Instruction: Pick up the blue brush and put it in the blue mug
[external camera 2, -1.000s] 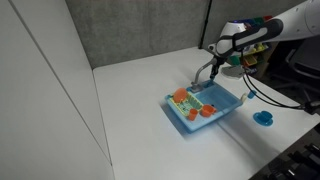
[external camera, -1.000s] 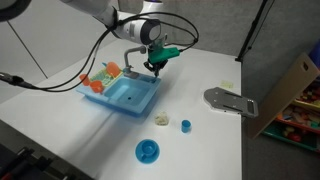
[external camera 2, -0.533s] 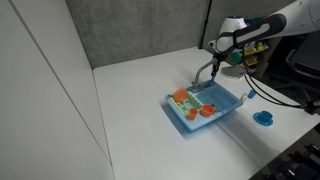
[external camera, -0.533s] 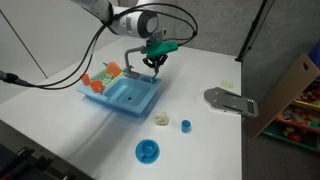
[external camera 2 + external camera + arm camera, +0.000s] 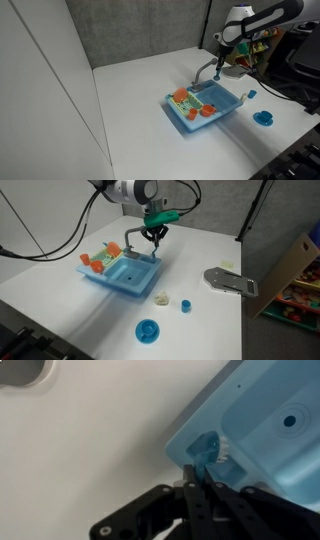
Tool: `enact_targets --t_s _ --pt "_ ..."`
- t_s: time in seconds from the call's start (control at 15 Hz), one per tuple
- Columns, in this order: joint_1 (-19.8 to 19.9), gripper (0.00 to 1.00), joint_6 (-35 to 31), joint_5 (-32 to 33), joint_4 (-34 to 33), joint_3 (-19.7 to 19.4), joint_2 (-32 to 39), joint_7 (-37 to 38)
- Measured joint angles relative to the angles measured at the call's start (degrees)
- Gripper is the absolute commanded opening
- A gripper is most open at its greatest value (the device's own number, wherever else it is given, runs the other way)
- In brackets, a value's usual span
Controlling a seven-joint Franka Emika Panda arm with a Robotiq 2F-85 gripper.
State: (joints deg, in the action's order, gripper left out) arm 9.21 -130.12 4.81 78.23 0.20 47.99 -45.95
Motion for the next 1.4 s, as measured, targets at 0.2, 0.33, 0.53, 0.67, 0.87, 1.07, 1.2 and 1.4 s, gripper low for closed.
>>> enact_targets --t_s 0.2,0.33,0.53,0.67,0.87,1.07,1.2,1.4 --pt "0.0 0.03 0.3 0.0 3.8 -0.7 -3.3 0.9" --pt "0.1 0.03 0.3 0.0 6.8 -1.1 -5.5 1.4" --pt "0.1 0.03 0.2 0.1 11.6 -1.7 -8.8 2.0" --pt "0.2 0.03 -0.3 0.1 14.9 -1.9 -10.9 2.0" --pt "0.3 0.03 -1.3 0.3 19.7 -2.2 -13.9 2.0" --pt "0.6 0.06 -3.3 0.4 24.3 -2.4 -16.8 2.0" --pt "0.7 0.06 -3.4 0.4 24.9 -2.3 -17.1 2.0" --pt "0.7 0.06 -3.4 0.4 24.8 -2.2 -16.8 2.0"
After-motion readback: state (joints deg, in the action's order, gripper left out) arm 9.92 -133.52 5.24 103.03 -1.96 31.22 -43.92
